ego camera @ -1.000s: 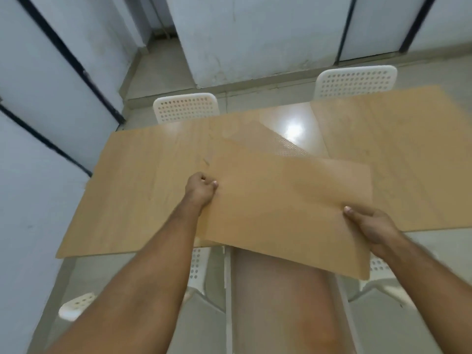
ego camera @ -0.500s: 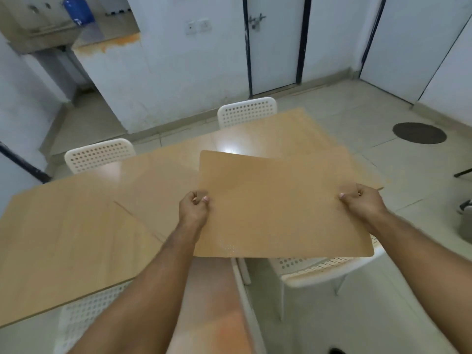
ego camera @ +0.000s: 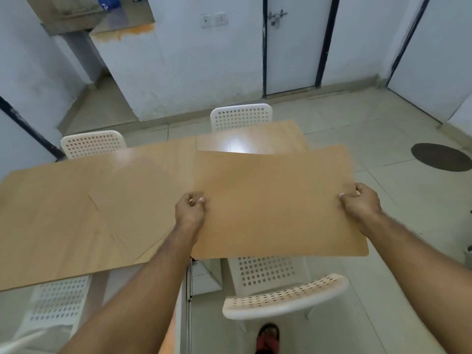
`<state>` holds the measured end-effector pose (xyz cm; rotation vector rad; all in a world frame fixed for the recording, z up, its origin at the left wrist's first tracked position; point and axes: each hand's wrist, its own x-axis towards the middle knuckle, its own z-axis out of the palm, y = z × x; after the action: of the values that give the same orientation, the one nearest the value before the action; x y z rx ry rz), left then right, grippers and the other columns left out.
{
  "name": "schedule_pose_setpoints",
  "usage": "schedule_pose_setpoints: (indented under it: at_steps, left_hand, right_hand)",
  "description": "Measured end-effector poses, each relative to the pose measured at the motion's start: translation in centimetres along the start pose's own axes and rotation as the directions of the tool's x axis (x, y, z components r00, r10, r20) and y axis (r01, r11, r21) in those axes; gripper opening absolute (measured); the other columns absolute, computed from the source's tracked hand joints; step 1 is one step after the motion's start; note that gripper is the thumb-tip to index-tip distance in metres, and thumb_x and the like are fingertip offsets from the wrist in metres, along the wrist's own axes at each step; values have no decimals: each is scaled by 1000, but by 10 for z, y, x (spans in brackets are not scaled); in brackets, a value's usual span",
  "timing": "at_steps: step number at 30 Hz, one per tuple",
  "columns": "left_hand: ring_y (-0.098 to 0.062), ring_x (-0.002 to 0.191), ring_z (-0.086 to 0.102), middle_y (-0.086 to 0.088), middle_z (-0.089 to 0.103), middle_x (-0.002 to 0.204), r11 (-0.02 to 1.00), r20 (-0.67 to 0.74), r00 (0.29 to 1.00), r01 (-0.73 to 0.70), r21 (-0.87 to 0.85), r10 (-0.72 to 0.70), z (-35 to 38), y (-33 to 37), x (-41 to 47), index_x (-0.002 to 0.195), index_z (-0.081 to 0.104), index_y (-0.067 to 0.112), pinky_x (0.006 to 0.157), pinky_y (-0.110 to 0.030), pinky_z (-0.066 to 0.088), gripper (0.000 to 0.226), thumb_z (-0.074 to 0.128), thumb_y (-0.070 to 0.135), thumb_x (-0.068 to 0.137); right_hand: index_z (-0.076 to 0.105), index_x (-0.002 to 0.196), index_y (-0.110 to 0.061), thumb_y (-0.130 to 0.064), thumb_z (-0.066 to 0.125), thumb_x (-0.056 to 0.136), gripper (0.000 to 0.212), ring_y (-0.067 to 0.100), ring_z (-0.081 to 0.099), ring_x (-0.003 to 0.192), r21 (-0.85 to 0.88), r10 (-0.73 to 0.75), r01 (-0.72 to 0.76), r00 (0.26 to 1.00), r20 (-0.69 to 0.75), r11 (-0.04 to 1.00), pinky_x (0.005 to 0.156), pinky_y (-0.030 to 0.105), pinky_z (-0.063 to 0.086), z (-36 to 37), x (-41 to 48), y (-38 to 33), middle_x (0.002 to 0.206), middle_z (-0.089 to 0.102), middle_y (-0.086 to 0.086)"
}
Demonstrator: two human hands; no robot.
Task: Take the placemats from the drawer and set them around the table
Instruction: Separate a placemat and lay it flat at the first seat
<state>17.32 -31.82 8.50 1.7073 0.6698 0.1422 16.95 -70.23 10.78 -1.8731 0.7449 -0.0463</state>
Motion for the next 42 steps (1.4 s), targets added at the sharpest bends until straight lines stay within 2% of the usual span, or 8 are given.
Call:
schedule_pose_setpoints:
  at_steps: [7,12,16,21,26,29,34,42]
  left_hand:
    - [-15,82,62,2,65,103,996,-52,995,90,-21,-91,63,-2,46,115,63,18,66,-23,49,17,57,15,99]
    - [-24,107,66,-2,65,127,980,-95,979,186,69,-180,94,-17,77,131,61,18,95,-38,54,35,59,21,96]
    - [-20,98,65,-2,66,121,975,-132,973,200,97,-187,105,-23,82,127,62,17,75,-25,53,30,57,18,98]
    - [-27,109,60,-10,63,124,931,-227,951,264,252,-209,118,-41,83,128,61,9,85,-23,41,32,58,15,97]
    - [-32,118,58,-13,61,131,870,-251,943,305,388,-218,125,-56,78,145,41,16,99,-32,44,55,58,12,93]
    - [-35,130,45,-17,44,145,749,-181,977,204,631,-114,134,-57,69,156,19,16,107,-39,38,77,59,13,91]
    - [-37,138,26,-14,26,157,528,-56,994,96,844,-91,145,-65,51,150,29,15,105,-50,36,71,59,41,92]
    - [-37,151,-10,-13,-13,165,461,76,983,9,888,-166,159,-83,32,157,-3,21,119,-57,15,105,45,78,84]
  right_hand:
    - [59,128,-20,-20,63,94,34,34,62,108,-64,-20,19,1000,-8,998,97,50,52,25,72,-14,121,65,9]
    - [58,130,-21,-19,62,92,38,33,62,108,-140,26,-21,999,29,990,97,50,51,45,121,-10,124,66,9]
    - [54,134,-20,-18,62,94,41,34,61,113,-178,36,-32,999,24,984,97,44,49,59,141,2,128,64,11]
    - [48,141,-22,-13,57,97,46,33,61,111,-257,38,-18,997,73,966,89,36,44,77,166,23,122,66,12]
    - [45,143,-23,-14,58,92,53,34,55,122,-361,-43,91,989,138,928,102,40,42,78,172,49,140,52,13]
    - [48,143,-21,-19,60,89,56,35,44,130,-494,-139,215,973,186,842,106,44,40,77,165,60,148,41,12]
    - [39,150,-21,-36,52,92,61,36,27,142,-715,-158,339,938,310,612,110,52,32,79,157,72,162,23,12]
    - [5,160,-24,-57,27,99,73,34,-1,155,-768,-113,471,874,473,433,122,53,13,80,154,90,169,-1,11]
